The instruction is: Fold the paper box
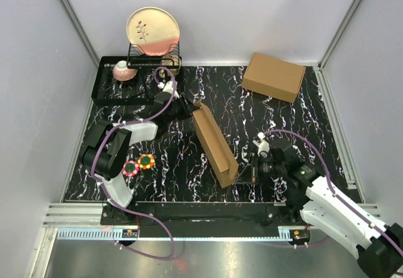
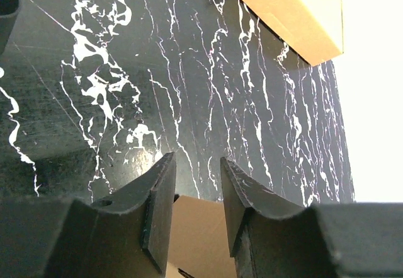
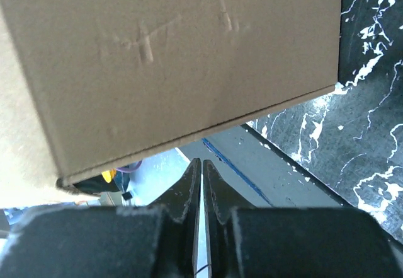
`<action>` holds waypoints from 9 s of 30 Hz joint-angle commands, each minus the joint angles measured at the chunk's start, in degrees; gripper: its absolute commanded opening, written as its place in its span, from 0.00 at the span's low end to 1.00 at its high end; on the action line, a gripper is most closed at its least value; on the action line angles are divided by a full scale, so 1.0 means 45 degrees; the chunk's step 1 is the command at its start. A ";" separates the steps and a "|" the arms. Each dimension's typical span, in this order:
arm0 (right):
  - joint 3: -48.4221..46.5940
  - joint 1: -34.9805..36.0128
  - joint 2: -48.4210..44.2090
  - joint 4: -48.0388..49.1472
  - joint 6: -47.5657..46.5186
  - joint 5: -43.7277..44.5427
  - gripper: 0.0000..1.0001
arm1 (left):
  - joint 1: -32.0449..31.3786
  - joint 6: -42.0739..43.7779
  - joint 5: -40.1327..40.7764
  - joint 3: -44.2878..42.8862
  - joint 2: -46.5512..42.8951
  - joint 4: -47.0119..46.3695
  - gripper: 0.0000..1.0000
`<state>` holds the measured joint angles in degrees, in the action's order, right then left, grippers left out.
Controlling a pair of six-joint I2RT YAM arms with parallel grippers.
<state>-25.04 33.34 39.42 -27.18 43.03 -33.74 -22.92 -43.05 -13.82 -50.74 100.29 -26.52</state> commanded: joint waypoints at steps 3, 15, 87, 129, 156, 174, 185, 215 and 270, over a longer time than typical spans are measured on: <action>-0.0100 0.0462 0.1181 0.2287 0.0399 0.0347 0.08 | -0.0024 -0.0413 -0.0639 0.0377 0.0038 -0.1584 0.37; -0.0393 0.0462 0.1319 0.1726 0.0264 0.3021 0.06 | -0.0181 -0.0707 -0.0697 0.1470 -0.0763 -0.2288 0.35; -0.0587 0.0500 -0.2471 -0.2689 0.2177 0.8766 0.30 | -0.1001 -0.1548 0.3911 0.7800 -0.7461 -0.1745 0.37; -0.8049 0.0481 -0.0322 -0.6205 -0.3994 0.7557 0.43 | 0.1518 0.3079 0.2865 0.2741 -1.2131 0.6775 0.64; -0.8265 0.0481 -0.0810 -0.6871 -0.4581 0.6052 0.43 | 0.0601 0.9195 -0.2943 0.3736 -1.2795 0.6150 0.61; -0.8069 0.0481 -0.0693 -0.6499 -0.4561 0.5700 0.43 | 0.0132 0.9176 -0.3061 0.3756 -1.1564 0.5604 0.34; -0.8909 0.0481 -0.0304 -0.7631 -0.4698 0.6150 0.53 | -0.0044 0.8843 -0.2729 0.3971 -1.1701 0.5308 0.08; -0.8109 0.2042 0.1494 -0.6792 -0.4014 0.5347 0.63 | -0.0142 0.8706 -0.1987 0.3756 -1.1681 0.5601 0.06; -0.8107 0.2630 0.2177 -0.4624 -0.2003 1.2868 0.00 | -0.5805 0.6421 0.7075 0.6256 -1.2814 0.2495 0.00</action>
<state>-57.54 44.86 48.99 -51.72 31.83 20.95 -48.03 -14.59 13.96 -22.33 42.81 -14.04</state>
